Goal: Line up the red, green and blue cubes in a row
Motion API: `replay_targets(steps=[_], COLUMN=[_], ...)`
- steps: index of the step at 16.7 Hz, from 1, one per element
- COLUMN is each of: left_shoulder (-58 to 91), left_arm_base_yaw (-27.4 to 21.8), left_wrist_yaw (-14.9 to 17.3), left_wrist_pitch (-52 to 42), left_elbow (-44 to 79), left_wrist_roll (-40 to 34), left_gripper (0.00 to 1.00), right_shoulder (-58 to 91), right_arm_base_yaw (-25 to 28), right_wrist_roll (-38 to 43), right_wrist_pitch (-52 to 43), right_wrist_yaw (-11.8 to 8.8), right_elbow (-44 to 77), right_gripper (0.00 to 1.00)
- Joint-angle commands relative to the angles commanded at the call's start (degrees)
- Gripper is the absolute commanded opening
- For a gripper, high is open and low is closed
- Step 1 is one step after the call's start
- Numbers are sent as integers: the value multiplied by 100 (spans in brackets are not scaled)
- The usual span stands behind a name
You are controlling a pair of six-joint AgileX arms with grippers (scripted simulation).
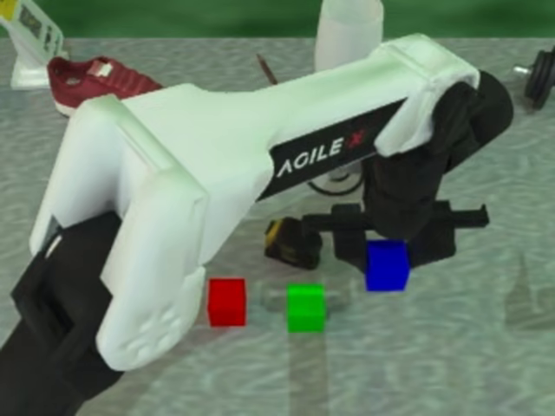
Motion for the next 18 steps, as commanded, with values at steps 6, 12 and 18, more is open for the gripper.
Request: replay_targets(steps=[6,12,18], left_shoulder=[61,61,61], left_arm_base_yaw=[-46,-46,-46], left_wrist_yaw=[-1,-1,-1], left_wrist_pitch=[871,871,871], left_elbow=[-841,-841,-841], left_wrist_roll=[-1,-1,-1], left_gripper=[0,23,68], right_shoulder=[0,0,0], right_arm_base_yaw=[0,0,0], right_wrist_roll=[0,0,0], right_wrist_pitch=[0,0,0], right_wrist_yaw=[0,0,0], right_elbow=[0,0,0], right_gripper=[100,100,100])
